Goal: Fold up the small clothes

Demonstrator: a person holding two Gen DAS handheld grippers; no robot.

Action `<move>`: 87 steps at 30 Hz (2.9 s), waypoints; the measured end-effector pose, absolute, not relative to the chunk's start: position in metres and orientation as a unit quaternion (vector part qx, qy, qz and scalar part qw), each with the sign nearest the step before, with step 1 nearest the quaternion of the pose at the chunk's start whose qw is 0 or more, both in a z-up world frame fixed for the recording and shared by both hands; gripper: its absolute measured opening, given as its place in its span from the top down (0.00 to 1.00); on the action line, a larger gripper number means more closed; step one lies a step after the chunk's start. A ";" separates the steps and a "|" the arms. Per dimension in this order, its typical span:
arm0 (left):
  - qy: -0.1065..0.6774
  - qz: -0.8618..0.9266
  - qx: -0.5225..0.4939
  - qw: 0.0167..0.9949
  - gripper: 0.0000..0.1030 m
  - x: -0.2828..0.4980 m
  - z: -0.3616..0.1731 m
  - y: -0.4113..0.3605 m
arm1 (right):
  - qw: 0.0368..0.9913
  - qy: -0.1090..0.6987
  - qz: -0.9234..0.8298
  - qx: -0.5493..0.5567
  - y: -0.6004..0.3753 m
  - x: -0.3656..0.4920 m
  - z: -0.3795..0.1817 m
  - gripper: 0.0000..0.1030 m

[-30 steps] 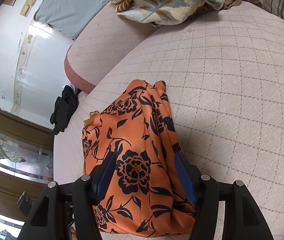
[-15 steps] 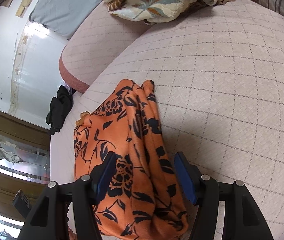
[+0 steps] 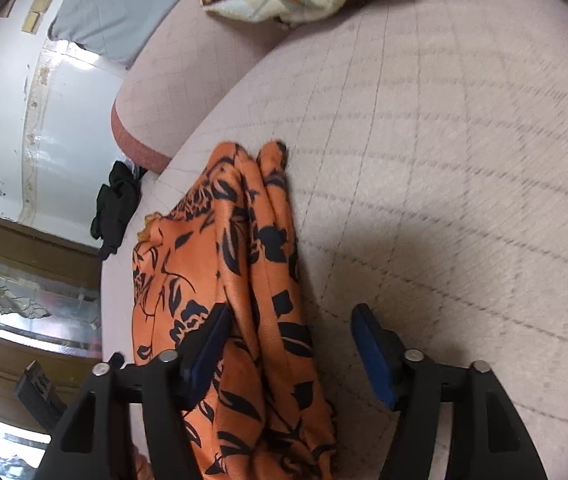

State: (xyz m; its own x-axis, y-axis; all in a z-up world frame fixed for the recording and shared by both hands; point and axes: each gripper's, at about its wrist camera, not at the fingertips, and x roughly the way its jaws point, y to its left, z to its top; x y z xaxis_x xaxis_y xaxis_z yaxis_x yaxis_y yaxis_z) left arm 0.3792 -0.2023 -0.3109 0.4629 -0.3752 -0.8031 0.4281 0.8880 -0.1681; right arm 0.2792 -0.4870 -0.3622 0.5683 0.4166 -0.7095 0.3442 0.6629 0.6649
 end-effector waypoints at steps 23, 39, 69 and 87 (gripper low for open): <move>0.481 -0.281 -0.100 0.824 0.53 0.394 -0.312 -0.180 | 0.822 0.437 0.073 0.358 -0.403 0.296 -0.336 0.60; 0.428 -0.237 -0.101 0.867 0.53 0.346 -0.263 -0.094 | 0.861 0.383 0.136 0.305 -0.329 0.279 -0.289 0.62; 0.422 -0.051 0.089 0.901 0.18 0.230 -0.295 -0.048 | 0.881 0.386 0.062 0.265 -0.305 0.198 -0.293 0.44; 0.389 0.000 0.130 0.912 0.17 0.176 -0.259 -0.051 | 0.890 0.411 0.083 0.180 -0.272 0.159 -0.254 0.65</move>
